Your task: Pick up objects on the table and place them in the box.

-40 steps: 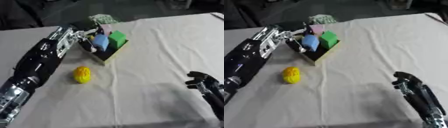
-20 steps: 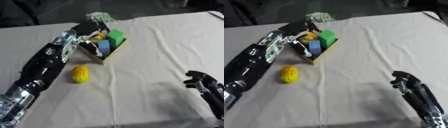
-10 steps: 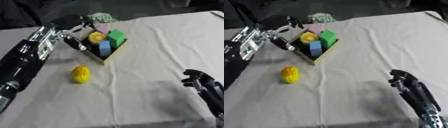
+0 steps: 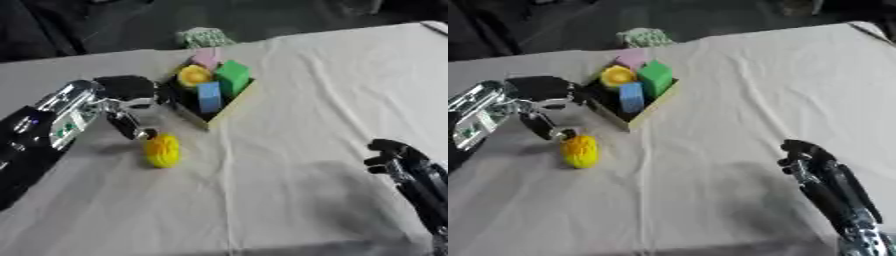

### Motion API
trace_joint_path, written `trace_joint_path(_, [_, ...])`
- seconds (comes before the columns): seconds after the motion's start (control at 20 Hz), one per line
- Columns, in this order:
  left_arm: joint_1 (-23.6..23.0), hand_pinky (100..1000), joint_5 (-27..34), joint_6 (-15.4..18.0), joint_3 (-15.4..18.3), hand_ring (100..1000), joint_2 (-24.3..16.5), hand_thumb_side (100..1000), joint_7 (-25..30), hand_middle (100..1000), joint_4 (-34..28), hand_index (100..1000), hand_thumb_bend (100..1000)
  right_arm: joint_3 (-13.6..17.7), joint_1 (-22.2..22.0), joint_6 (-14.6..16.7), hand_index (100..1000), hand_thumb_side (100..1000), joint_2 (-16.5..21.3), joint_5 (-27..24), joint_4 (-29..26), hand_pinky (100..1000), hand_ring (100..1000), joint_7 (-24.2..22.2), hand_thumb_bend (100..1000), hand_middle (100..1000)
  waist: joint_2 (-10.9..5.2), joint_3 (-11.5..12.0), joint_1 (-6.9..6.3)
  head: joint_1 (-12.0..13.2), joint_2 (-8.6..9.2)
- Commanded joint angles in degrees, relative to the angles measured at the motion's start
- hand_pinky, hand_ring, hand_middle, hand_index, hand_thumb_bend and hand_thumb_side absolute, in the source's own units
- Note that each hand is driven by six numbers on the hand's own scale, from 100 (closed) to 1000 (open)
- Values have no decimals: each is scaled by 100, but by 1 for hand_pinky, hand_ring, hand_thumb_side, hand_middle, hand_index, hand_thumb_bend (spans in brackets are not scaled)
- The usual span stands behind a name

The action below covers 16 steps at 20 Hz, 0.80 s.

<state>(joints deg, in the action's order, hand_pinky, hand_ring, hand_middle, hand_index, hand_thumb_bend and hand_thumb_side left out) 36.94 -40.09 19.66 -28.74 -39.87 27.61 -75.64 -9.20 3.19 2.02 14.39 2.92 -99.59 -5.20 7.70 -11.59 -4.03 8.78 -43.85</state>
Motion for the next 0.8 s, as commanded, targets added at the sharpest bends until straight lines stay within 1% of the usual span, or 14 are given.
trace_joint_path(0.05, [63, 765, 344, -102, -85, 746, -231, 100, 326, 759, -291, 856, 354, 38, 37, 2, 810, 644, 75, 21, -47, 694, 691, 13, 100, 757, -81, 2, 29, 19, -26])
trace_joint_path(0.2, [103, 779, 546, -288, -91, 751, -295, 100, 616, 765, -507, 860, 288, 37, 34, 1, 810, 642, 72, 22, -45, 694, 691, 11, 100, 757, -87, 2, 33, 14, -26])
trace_joint_path(0.25, [129, 784, 509, -358, -51, 753, -331, 100, 712, 769, -599, 863, 288, 39, 33, 1, 810, 642, 72, 24, -44, 694, 691, 12, 100, 757, -89, 3, 33, 10, -26])
trace_joint_path(0.35, [170, 804, 357, -468, 73, 771, -411, 109, 907, 789, -798, 881, 303, 48, 26, -3, 810, 648, 73, 28, -38, 694, 691, 22, 100, 757, -95, 9, 30, -6, -26])
trace_joint_path(0.4, [182, 813, 263, -498, 145, 780, -448, 120, 1008, 800, -900, 892, 340, 51, 21, -7, 810, 651, 75, 31, -34, 694, 691, 29, 100, 756, -99, 14, 25, -12, -26])
trace_joint_path(0.55, [168, 818, 192, -503, 285, 789, -523, 116, 1312, 810, -1157, 901, 384, 50, 6, -7, 810, 652, 79, 36, -32, 694, 691, 32, 100, 756, -117, 24, 3, -27, -26])
trace_joint_path(0.7, [116, 814, 405, -485, 281, 790, -613, 101, 1590, 805, -1404, 895, 401, 52, 2, -6, 811, 652, 83, 42, -33, 694, 691, 33, 100, 756, -123, 22, -14, -38, -26])
trace_joint_path(0.8, [50, 810, 592, -454, 160, 789, -689, 100, 1785, 803, -1594, 894, 396, 55, 2, -5, 811, 653, 86, 47, -34, 695, 691, 35, 100, 756, -124, 13, -27, -33, -26])
